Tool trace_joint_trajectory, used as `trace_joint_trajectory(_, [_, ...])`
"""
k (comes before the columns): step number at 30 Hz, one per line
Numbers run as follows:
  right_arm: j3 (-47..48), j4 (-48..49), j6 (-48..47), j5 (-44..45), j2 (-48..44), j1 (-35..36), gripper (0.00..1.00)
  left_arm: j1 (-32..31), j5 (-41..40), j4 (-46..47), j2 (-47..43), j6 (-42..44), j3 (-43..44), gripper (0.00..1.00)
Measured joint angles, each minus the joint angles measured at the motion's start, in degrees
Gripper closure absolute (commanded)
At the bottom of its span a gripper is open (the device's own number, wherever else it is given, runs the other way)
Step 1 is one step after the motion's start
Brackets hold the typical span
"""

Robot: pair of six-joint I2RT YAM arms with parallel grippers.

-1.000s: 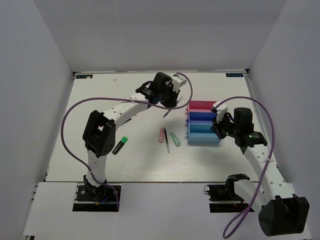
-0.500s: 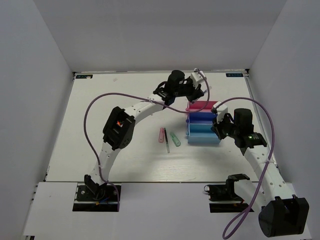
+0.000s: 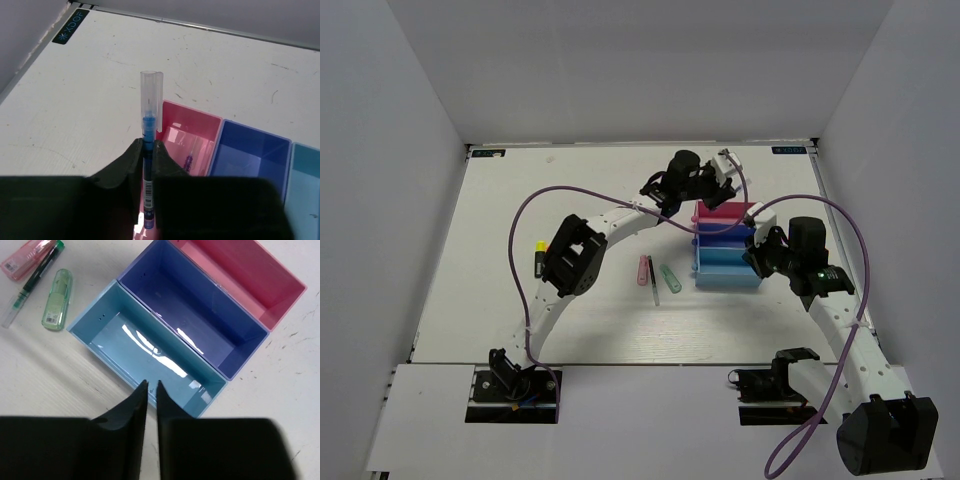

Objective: Sort the stationery into containers
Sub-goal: Place the pen in the storage box, then pick up the pen from the center of the board.

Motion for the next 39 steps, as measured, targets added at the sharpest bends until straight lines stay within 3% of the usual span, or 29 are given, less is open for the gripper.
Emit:
trace_joint_trajectory(2, [0.0, 0.0, 0.0, 0.0, 0.0, 0.0, 0.79, 0.0, -0.5, 0.4, 0.0, 0.2, -0.4, 0.58])
trace_joint_trajectory(3, [0.0, 0.0, 0.0, 0.0, 0.0, 0.0, 0.77, 0.0, -0.7, 0.5, 0.0, 0.2, -0.8, 0.37])
trace_joint_trajectory(7, [0.0, 0.0, -0.1, 0.0, 0.0, 0.0, 0.73, 0.1, -1.8, 0.2, 0.0, 0.0, -2.2, 0.34])
trace_joint_trajectory(9, [0.0, 0.0, -0.1, 0.0, 0.0, 0.0, 0.77, 0.1, -2.1, 0.0, 0.0, 0.0, -2.3, 0.44])
trace_joint_trajectory(11, [0.0, 0.0, -0.1, 0.0, -0.1, -0.1, 0.92, 0.1, -2.3, -0.1, -0.2, 0.0, -2.3, 0.56])
trace_joint_trajectory(12, [0.0, 0.0, -0.1, 0.0, -0.2, -0.1, 1.00, 0.1, -2.4, -0.2, -0.4, -0.2, -2.4, 0.71])
trace_joint_trajectory(16, [0.0, 0.0, 0.1, -0.7, -0.8, -0.4, 1.00, -0.1, -3.9, 0.4, -5.1, -0.1, -8.2, 1.00])
trace_joint_trajectory(17, [0.0, 0.0, 0.2, -1.2, -0.9, -0.4, 1.00, -0.2, -4.7, 0.4, -7.5, -0.2, -10.7, 1.00])
trace_joint_trajectory(18, [0.0, -0.1, 0.3, -1.8, -1.0, -0.4, 0.91, -0.3, -5.7, 0.7, -10.0, -0.3, -13.3, 1.00])
trace_joint_trajectory(19, [0.0, -0.1, 0.6, -2.5, -1.0, -0.4, 0.67, -0.5, -7.1, 1.0, -13.5, -0.5, -16.8, 1.00])
trace_joint_trajectory(20, [0.0, -0.2, 1.1, -3.8, -0.9, -0.4, 0.29, -0.7, -8.9, 0.8, -17.6, -1.2, -20.5, 1.00])
trace_joint_trajectory(21, [0.0, -0.6, 1.5, -5.0, -0.9, -0.4, 0.16, -0.8, -11.3, -0.1, -21.7, -1.9, -23.5, 0.95])
trace_joint_trajectory(22, [0.0, -0.9, 1.3, -6.4, -0.7, -0.4, 0.10, -0.9, -14.7, -1.7, -26.6, -3.2, -26.9, 0.83])
trace_joint_trajectory(23, [0.0, -1.5, 1.3, -8.3, -0.2, -0.4, 0.10, -1.0, -17.9, -3.5, -31.5, -5.1, -29.8, 0.66])
trace_joint_trajectory(25, [0.8, -3.9, 1.1, -11.7, 1.5, -0.2, 0.12, -0.9, -25.1, -9.4, -42.4, -9.3, -34.5, 0.62])
trace_joint_trajectory(26, [1.7, -5.4, 1.1, -13.4, 2.9, 0.2, 0.30, -0.4, -28.1, -12.8, -48.0, -11.3, -37.0, 0.49])
trace_joint_trajectory(28, [4.6, -7.8, 1.7, -15.5, 6.4, 1.6, 0.46, 1.2, -32.6, -19.2, -57.9, -15.1, -41.9, 0.42])
trace_joint_trajectory(29, [6.8, -9.2, 2.4, -16.3, 8.8, 3.0, 0.53, 2.7, -34.8, -22.0, -63.3, -17.2, -45.6, 0.34])
trace_joint_trajectory(31, [11.9, -11.1, 4.0, -16.0, 14.4, 8.0, 0.60, 6.0, -38.2, -28.7, -71.5, -20.7, -53.2, 0.33])
trace_joint_trajectory(34, [18.2, -12.0, 7.7, -12.7, 22.2, 18.4, 0.58, 12.5, -40.8, -36.7, -81.2, -25.1, -67.5, 0.26])
trace_joint_trajectory(39, [26.0, -13.7, 14.0, -4.1, 32.8, 32.7, 0.64, 20.9, -40.7, -47.0, -93.2, -28.5, -81.8, 0.24])
